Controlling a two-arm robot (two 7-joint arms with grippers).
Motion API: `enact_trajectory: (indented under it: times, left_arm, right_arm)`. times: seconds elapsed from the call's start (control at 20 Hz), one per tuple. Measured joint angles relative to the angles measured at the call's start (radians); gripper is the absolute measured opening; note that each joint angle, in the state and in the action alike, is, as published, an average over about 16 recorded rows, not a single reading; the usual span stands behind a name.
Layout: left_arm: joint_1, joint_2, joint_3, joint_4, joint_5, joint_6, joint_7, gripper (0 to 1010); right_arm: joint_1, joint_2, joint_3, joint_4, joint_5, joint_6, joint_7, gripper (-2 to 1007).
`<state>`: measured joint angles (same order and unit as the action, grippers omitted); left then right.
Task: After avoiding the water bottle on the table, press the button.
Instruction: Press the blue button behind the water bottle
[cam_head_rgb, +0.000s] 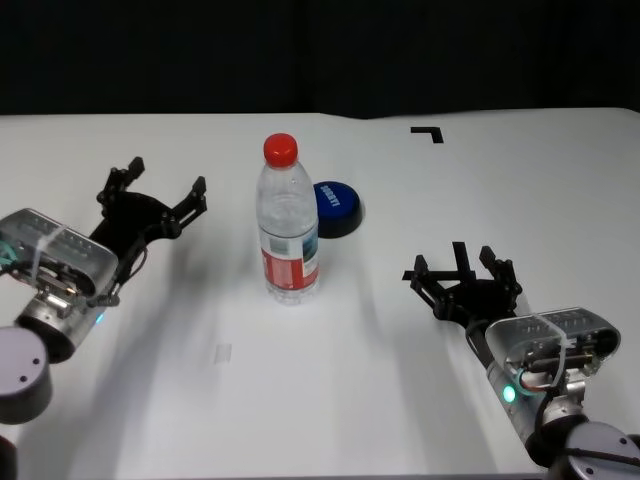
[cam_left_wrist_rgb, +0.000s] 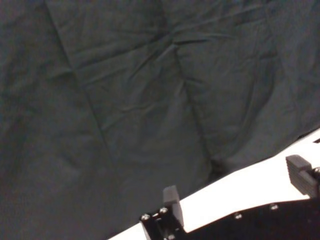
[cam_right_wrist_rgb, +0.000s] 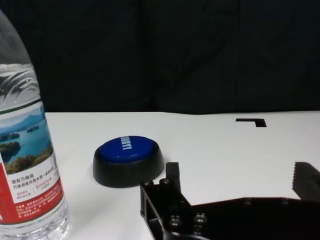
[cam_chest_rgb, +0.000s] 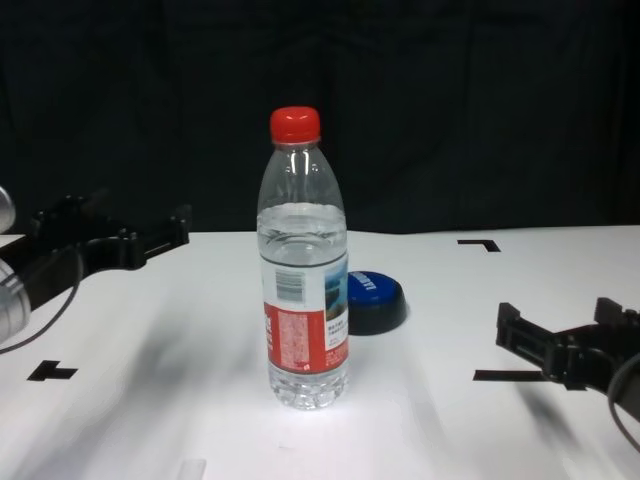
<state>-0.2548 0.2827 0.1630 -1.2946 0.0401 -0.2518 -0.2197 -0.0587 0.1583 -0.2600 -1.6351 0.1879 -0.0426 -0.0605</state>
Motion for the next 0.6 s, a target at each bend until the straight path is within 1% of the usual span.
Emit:
enact_trajectory:
  times: [0.3,0.6]
  left_arm:
    - [0.062,-0.001,-0.023,-0.075,0.010,0.022,0.022,1003]
    - [0.120,-0.009,-0.044,-0.140,0.026,0.040,0.047,1003]
  right_arm:
    - [0.000,0.000,0.000,0.000,0.000,0.000,0.000,1003]
    - [0.000,0.000,0.000,0.000,0.000,0.000,0.000,1003]
